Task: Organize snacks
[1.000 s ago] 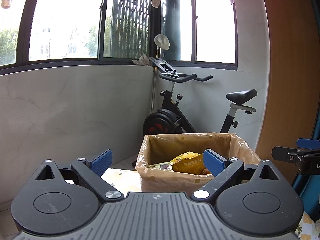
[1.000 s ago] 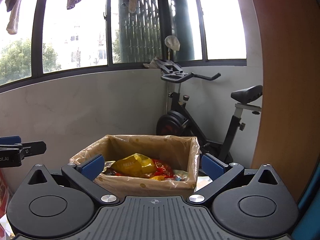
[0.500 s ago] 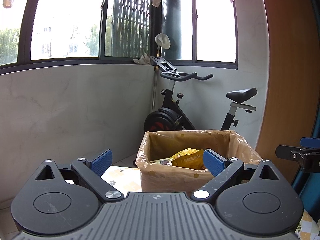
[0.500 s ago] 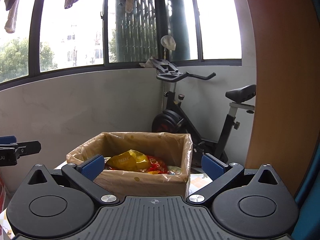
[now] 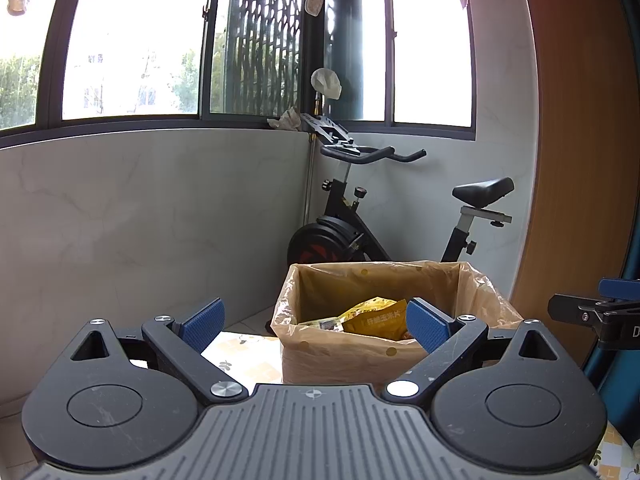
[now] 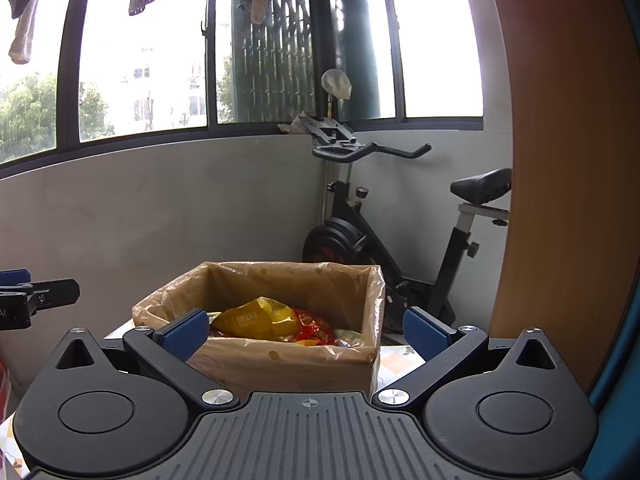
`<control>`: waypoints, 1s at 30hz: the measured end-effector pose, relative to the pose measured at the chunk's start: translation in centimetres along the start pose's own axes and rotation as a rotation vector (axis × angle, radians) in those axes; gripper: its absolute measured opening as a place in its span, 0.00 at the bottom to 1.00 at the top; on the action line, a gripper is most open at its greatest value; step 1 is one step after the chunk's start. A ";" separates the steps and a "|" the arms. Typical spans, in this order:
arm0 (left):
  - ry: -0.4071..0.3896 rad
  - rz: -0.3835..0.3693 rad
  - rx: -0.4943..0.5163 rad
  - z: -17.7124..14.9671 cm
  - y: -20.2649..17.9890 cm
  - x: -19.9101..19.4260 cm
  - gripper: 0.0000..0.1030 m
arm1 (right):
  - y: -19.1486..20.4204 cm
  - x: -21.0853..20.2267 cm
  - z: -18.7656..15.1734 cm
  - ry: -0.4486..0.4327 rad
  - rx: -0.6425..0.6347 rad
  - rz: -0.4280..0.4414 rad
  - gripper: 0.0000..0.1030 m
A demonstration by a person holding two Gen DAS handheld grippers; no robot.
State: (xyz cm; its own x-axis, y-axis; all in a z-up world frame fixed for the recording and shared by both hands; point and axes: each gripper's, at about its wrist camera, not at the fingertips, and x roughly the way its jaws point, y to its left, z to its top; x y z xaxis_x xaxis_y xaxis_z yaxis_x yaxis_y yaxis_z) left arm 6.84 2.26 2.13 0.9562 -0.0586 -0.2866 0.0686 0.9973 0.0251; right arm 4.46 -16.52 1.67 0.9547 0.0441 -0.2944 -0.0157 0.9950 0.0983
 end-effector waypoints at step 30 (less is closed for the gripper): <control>-0.020 -0.024 0.002 0.0 0.2 -0.5 0.96 | -0.1 -0.2 0.0 -0.004 -0.001 -0.002 1.00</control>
State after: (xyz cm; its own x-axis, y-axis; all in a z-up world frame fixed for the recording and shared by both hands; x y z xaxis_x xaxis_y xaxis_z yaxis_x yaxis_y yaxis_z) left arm 6.40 2.50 2.24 0.9598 -0.0835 -0.2679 0.0922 0.9955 0.0201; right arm 4.28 -16.65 1.76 0.9558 0.0415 -0.2911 -0.0139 0.9952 0.0964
